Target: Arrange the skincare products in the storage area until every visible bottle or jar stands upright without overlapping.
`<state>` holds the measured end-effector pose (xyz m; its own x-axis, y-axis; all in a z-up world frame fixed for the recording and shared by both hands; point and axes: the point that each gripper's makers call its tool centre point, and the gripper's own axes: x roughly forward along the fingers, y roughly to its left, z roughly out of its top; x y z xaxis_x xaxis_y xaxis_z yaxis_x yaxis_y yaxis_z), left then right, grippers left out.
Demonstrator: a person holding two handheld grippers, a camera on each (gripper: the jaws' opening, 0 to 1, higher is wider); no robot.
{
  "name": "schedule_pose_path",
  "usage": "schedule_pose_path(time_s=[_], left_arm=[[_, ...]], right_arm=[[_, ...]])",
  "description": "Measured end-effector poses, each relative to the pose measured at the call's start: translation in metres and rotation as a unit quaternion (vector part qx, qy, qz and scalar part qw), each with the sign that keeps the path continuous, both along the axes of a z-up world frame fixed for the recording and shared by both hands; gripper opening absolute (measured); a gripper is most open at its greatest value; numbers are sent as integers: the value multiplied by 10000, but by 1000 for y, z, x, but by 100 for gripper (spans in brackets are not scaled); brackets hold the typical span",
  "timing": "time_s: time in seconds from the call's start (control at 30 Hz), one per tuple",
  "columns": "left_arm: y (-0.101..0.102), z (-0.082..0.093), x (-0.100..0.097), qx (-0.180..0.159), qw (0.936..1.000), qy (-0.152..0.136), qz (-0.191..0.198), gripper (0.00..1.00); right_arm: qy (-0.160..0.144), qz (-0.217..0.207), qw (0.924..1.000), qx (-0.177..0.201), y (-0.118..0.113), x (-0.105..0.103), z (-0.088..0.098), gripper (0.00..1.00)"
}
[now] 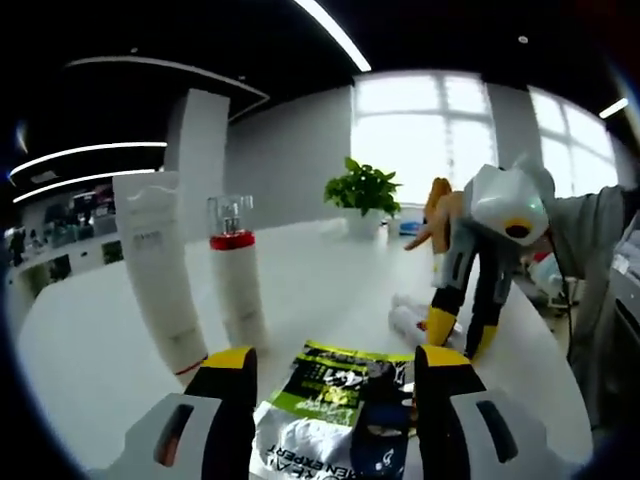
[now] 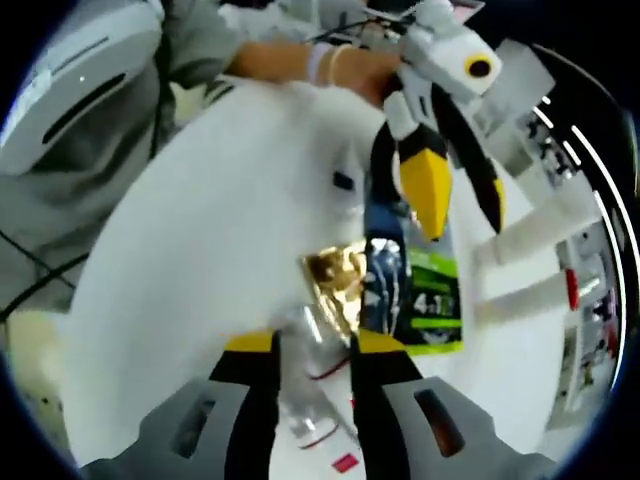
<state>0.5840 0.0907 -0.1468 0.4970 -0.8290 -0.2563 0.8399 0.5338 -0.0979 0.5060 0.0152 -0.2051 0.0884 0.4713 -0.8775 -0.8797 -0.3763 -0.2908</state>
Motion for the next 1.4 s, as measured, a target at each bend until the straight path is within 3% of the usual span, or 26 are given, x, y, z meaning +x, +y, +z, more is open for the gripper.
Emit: schedule_pose_path(time_s=[0.07,0.17,0.3,0.4,0.5,0.63,0.7,0.77,0.93,1.0,1.13,1.23,1.3,1.37,1.4], left_arm=[[-3,0,-3,-60,9999,42,-70,65],[-6,-3,-3,-9,9999,49,-102,65],[-8,-9,-4,67,9998,89,-136,64],[-12,-9,-8,-57,9996,185,-210,63],[-14,-9,-8,-115,9994,233,-232,62],[-13,-13,-6,0,9997,204,-153,62],[-13,-14,-4,-16,9997,227,-110,62],[-13,-13,-4,-67,9997,224,-92,62],[-13,-8,-3,-132,9998,105,-70,61],[-15,-6,-5,-116,9999,-15,-79,60],[-27,6,-16,-158,9980,-481,-388,60],[-35,8,-24,-146,9967,-577,-550,61],[-40,10,-28,-174,9958,-633,-637,61],[-44,12,-32,-245,9949,-676,-708,62],[-45,13,-33,-303,9944,-688,-749,62]], right_arm=[[-111,85,9999,-98,0,1,-1,24],[-373,536,9974,-299,-2,0,-2,22],[-445,533,9967,-421,-1,0,-2,21],[-522,617,9950,-589,-3,-2,-1,20],[-504,594,9956,-515,1,-4,4,19],[-860,375,9955,127,13,10,29,18],[-864,204,9950,463,17,15,42,18],[-846,3,9906,1080,22,21,64,18],[-841,-361,9759,1983,22,32,95,18],[-767,-582,9657,2411,22,35,110,18],[-334,-1237,9287,3479,23,47,137,18],[217,-1749,8910,4185,23,53,149,18],[945,-2058,8565,4638,25,50,154,18],[1466,-2230,8216,5038,27,49,160,18],[1633,-2304,8083,5166,28,50,160,18]])
